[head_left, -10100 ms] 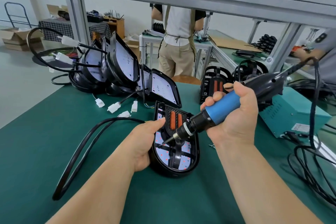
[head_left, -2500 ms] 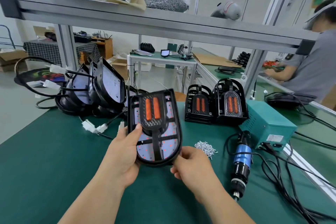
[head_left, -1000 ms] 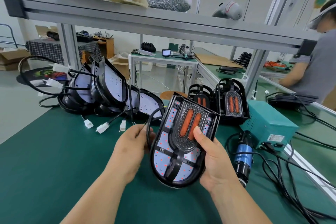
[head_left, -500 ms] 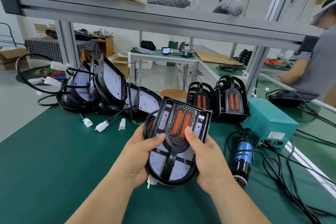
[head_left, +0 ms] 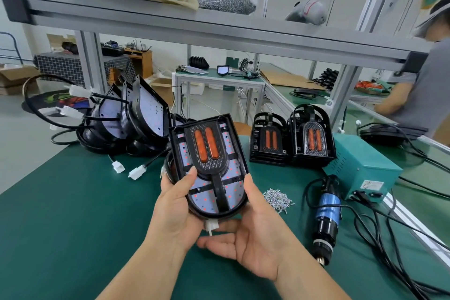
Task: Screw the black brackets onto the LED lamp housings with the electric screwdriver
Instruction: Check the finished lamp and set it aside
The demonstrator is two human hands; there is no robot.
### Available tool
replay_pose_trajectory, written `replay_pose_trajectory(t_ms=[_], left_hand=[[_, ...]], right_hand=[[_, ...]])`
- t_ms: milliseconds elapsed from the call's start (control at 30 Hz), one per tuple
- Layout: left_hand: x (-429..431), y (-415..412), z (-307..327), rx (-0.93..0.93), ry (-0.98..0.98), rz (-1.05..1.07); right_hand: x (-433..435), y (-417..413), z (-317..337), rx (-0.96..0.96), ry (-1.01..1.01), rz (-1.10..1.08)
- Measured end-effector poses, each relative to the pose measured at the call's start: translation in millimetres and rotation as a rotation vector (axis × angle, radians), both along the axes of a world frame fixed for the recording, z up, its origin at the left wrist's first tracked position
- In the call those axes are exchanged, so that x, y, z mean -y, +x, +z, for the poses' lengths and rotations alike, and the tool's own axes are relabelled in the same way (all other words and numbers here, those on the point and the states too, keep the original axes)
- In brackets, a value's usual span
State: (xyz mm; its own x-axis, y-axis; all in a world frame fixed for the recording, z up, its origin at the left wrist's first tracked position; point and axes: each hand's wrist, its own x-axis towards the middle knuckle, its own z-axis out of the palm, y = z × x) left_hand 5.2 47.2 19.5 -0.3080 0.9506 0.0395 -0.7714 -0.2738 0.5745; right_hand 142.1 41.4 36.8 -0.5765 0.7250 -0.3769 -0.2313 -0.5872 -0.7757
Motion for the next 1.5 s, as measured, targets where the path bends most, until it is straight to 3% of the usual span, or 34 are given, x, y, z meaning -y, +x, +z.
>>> replay_pose_trajectory(t_ms=[233, 400, 567, 767, 1000, 1167, 1500], left_hand=[[4, -5, -1, -0.237, -0.150, -0.156], [11, 1, 0, -0.441, -0.174, -0.251], [14, 4, 4, -0.331, -0.114, -0.301], [17, -3, 2, -0.636, -0.225, -0.286], [14, -8, 9, -0.416, -0.216, -0.072], [15, 1, 9, -0.363, -0.219, -0.020], [14, 11, -1, -0.363, -0.292, 0.111]], right_hand=[[-10, 4, -5, -0.118, 0.193, -0.384], [-13, 10, -8, -0.062, 0.339, -0.529], [-16, 11, -9, -0.033, 0.407, -0.633], [-22, 16, -16, 0.154, 0.423, -0.723], [-21, 11, -9, -0.208, 0.436, -0.466], [-22, 14, -11, -0.238, 0.408, -0.375], [-23, 16, -15, -0.179, 0.386, -0.449]])
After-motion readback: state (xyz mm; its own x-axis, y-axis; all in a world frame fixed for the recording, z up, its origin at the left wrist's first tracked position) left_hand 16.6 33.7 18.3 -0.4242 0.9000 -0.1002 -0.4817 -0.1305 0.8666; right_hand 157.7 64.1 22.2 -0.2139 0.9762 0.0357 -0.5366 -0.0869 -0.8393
